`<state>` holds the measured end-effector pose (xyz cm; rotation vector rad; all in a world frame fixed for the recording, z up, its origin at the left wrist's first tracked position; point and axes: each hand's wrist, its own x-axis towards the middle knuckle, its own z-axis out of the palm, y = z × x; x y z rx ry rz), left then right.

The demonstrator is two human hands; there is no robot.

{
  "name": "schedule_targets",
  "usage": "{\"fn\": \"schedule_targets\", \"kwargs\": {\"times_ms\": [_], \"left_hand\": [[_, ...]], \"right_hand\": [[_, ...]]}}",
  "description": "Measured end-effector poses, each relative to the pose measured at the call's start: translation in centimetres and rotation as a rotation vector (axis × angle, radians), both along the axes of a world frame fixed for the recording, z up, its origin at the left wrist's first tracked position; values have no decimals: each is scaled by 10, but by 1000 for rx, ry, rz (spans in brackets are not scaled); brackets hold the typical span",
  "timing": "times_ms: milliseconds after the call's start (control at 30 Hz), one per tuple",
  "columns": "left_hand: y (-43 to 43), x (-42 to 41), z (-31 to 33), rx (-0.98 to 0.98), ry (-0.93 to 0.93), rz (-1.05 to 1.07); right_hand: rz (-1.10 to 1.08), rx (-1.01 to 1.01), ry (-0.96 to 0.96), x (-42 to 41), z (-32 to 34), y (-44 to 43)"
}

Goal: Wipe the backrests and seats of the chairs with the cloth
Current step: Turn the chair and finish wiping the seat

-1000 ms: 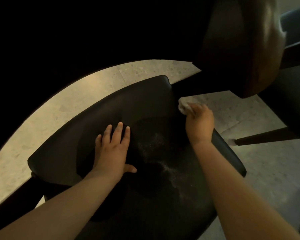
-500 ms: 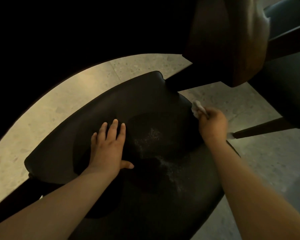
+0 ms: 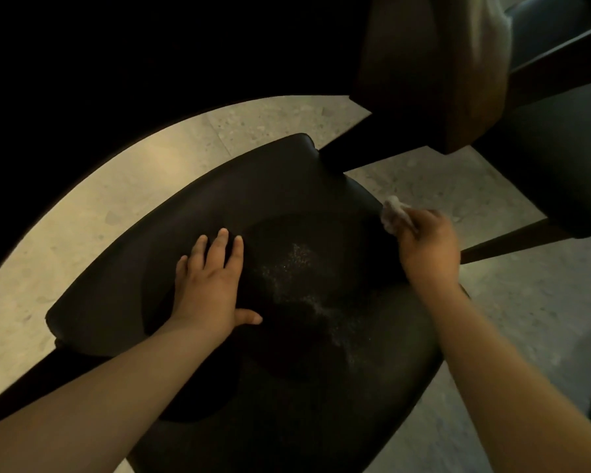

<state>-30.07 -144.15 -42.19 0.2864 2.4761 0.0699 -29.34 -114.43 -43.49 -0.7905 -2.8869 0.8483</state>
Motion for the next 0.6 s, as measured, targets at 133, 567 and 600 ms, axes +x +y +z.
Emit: {"fn": "schedule_targets", "kwargs": {"times_ms": [133,567,600], "left_hand": [[-3,-1,7,89,-18,-7],[35,13,-2,52,-38,-72],[35,13,-2,52,-35,-69]], "right_hand": [[-20,-21,-57,4,-13,-5],[82,28,7,52,25,-1],[29,44,0,39,22,10]]}}
